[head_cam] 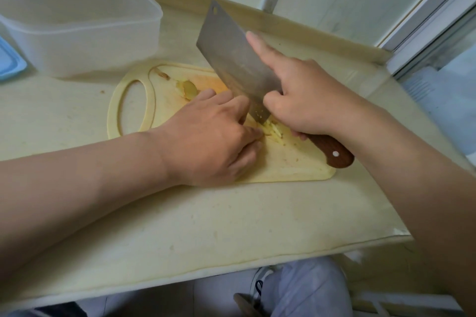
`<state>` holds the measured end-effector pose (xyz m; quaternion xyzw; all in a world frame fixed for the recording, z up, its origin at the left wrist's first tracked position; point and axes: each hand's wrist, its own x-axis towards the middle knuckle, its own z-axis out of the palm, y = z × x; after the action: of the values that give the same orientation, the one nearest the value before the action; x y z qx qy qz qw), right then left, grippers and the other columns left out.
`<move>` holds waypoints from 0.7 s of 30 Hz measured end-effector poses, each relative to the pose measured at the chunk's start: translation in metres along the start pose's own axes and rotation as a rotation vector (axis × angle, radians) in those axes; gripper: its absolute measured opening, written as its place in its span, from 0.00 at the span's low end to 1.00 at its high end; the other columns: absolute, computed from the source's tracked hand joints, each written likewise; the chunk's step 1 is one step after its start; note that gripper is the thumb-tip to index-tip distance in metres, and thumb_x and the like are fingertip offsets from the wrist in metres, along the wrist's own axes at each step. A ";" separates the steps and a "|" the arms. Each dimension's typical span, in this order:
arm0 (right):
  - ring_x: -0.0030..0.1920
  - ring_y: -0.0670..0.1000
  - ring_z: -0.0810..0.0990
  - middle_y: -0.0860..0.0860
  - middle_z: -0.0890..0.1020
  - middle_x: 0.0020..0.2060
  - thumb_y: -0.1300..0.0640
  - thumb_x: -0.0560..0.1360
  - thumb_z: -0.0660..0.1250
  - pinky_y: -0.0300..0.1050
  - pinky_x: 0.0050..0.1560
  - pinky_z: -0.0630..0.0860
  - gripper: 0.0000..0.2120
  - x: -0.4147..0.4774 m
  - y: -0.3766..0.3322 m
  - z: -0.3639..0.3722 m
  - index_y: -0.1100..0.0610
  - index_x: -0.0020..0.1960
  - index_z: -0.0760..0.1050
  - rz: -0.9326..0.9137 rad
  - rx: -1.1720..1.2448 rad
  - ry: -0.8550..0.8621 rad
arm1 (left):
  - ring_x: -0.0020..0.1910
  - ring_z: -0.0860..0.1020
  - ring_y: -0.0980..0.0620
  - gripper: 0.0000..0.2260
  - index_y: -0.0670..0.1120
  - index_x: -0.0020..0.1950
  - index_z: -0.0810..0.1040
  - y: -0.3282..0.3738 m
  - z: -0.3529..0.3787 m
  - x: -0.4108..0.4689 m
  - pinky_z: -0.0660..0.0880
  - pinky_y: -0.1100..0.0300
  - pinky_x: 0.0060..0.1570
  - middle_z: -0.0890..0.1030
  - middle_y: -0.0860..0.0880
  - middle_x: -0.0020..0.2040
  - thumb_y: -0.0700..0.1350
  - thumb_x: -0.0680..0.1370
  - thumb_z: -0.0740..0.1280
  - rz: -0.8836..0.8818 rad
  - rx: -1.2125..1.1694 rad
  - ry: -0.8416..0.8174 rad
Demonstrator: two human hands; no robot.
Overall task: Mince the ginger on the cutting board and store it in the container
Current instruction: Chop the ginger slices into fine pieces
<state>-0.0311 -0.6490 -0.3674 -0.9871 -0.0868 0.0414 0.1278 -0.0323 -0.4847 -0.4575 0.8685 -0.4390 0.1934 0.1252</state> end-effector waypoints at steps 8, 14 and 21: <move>0.27 0.59 0.81 0.62 0.82 0.33 0.63 0.75 0.59 0.57 0.32 0.82 0.45 -0.027 0.023 0.019 0.29 0.81 0.48 0.017 0.193 0.197 | 0.36 0.70 0.44 0.24 0.49 0.54 0.85 0.000 0.001 0.000 0.68 0.53 0.40 0.72 0.45 0.40 0.57 0.79 0.51 -0.010 0.001 -0.006; 0.27 0.62 0.77 0.66 0.79 0.31 0.64 0.78 0.60 0.57 0.30 0.79 0.44 -0.051 0.032 0.018 0.25 0.78 0.47 -0.013 0.198 0.192 | 0.36 0.69 0.44 0.24 0.49 0.53 0.85 -0.001 0.001 0.001 0.65 0.53 0.39 0.72 0.45 0.40 0.56 0.80 0.50 -0.007 -0.002 -0.010; 0.26 0.56 0.76 0.59 0.77 0.27 0.64 0.78 0.61 0.53 0.31 0.77 0.44 -0.053 0.033 0.012 0.28 0.80 0.47 -0.045 0.110 0.155 | 0.36 0.70 0.44 0.25 0.49 0.53 0.85 -0.001 0.003 0.001 0.65 0.53 0.39 0.72 0.45 0.40 0.56 0.81 0.50 -0.006 -0.002 -0.003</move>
<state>-0.0795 -0.6873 -0.3842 -0.9767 -0.0963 -0.0334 0.1890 -0.0309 -0.4860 -0.4601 0.8699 -0.4369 0.1910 0.1260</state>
